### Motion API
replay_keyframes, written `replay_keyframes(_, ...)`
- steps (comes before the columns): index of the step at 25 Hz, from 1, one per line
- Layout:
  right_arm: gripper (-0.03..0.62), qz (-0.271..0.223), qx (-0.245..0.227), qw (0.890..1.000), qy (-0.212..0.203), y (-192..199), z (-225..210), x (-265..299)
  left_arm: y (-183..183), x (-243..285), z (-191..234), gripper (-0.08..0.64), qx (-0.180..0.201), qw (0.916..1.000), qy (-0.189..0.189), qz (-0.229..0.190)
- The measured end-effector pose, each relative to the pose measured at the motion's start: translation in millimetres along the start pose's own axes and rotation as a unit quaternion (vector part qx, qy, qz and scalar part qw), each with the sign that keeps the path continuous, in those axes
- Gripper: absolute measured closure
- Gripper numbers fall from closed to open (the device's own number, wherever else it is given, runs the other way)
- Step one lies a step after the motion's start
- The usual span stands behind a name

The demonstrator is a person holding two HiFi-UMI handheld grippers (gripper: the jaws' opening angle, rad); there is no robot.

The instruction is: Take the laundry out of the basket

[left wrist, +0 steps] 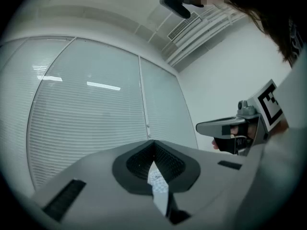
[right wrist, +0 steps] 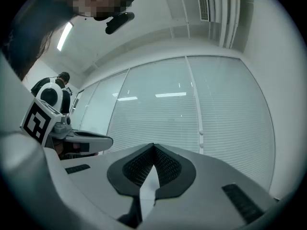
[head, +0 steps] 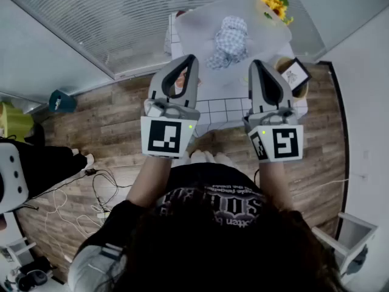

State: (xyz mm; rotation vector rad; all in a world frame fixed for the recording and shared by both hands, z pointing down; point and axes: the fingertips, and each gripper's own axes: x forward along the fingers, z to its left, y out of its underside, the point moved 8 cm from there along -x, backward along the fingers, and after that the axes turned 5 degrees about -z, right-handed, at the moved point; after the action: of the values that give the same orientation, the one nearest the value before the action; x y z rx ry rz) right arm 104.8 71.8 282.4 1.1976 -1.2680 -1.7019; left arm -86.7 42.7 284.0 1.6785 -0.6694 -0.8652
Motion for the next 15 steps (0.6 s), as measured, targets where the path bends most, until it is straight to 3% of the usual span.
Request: replay_keyframes(15, 0.563, -0.009, 0.017, 1.000, 0.024, -2.0, 1.4, -0.6, 3.3, 8.7, 1.8, 0.558, -0.013, 0.9990, 0.044, -0.001)
